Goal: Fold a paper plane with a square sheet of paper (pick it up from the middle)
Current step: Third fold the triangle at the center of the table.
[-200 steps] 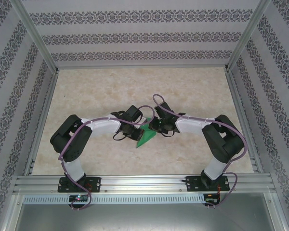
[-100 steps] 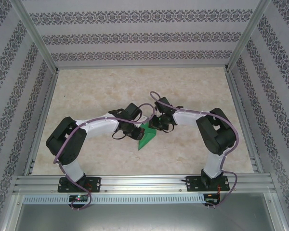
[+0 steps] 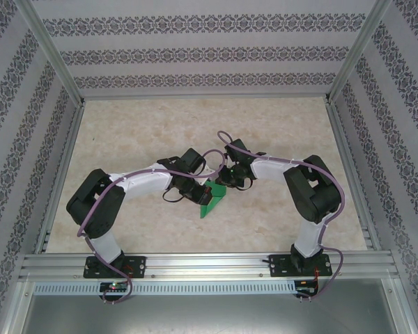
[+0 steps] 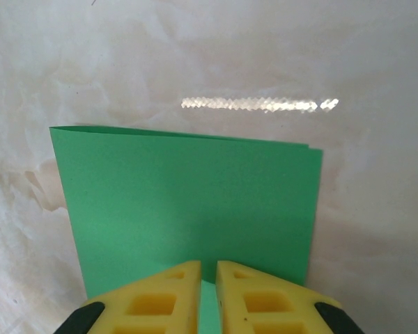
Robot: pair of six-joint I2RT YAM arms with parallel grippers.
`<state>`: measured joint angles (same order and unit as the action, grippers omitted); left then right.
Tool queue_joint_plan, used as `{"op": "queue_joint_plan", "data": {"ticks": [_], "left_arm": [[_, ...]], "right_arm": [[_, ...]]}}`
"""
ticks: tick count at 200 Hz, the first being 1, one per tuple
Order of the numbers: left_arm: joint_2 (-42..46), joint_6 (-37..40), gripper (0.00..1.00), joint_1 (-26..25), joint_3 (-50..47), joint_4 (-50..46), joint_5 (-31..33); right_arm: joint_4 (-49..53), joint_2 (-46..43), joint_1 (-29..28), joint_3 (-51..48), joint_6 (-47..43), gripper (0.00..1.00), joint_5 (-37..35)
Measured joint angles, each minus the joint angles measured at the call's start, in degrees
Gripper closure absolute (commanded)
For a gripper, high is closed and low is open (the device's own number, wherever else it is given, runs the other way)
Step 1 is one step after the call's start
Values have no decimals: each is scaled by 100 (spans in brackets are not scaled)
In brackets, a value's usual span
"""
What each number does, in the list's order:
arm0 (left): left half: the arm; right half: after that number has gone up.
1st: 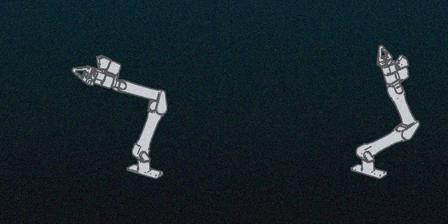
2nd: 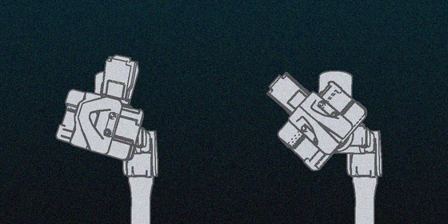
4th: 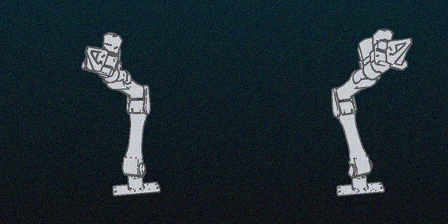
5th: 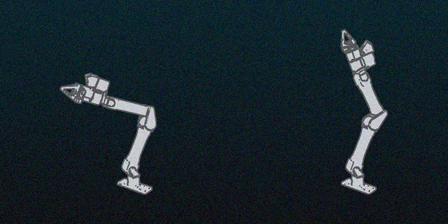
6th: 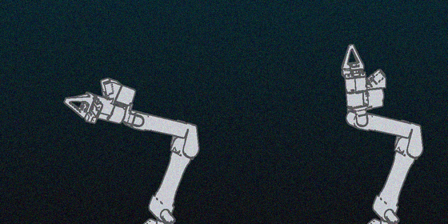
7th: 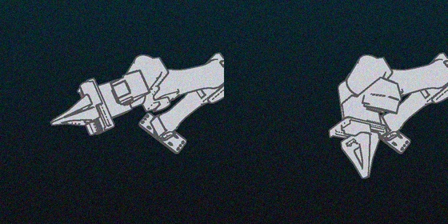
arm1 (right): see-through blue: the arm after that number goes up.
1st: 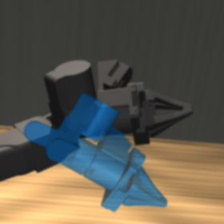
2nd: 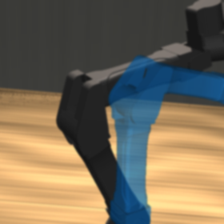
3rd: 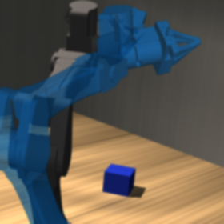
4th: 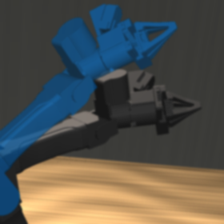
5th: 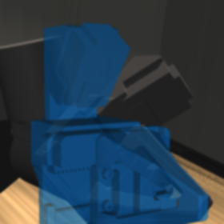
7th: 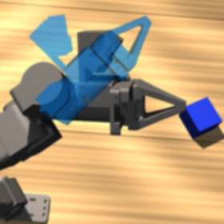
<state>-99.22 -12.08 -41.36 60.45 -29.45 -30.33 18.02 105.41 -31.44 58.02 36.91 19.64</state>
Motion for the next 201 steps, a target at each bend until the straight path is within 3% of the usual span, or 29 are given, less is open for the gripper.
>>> {"op": "queue_joint_plan", "data": {"ticks": [109,138,173,201], "left_arm": [[-595,-39,99,48,74,201,-1182],[-470,-44,100,35,70,129,-901],[-232,-44,99,74,101,-127,74],[-236,-37,99,164,103,-190,411]], "right_arm": [[-2,55,81,0,-107,85,87],[-2,52,81,0,-109,86,90],[0,52,81,0,-157,87,87],[0,52,81,0,-216,87,87]]}}
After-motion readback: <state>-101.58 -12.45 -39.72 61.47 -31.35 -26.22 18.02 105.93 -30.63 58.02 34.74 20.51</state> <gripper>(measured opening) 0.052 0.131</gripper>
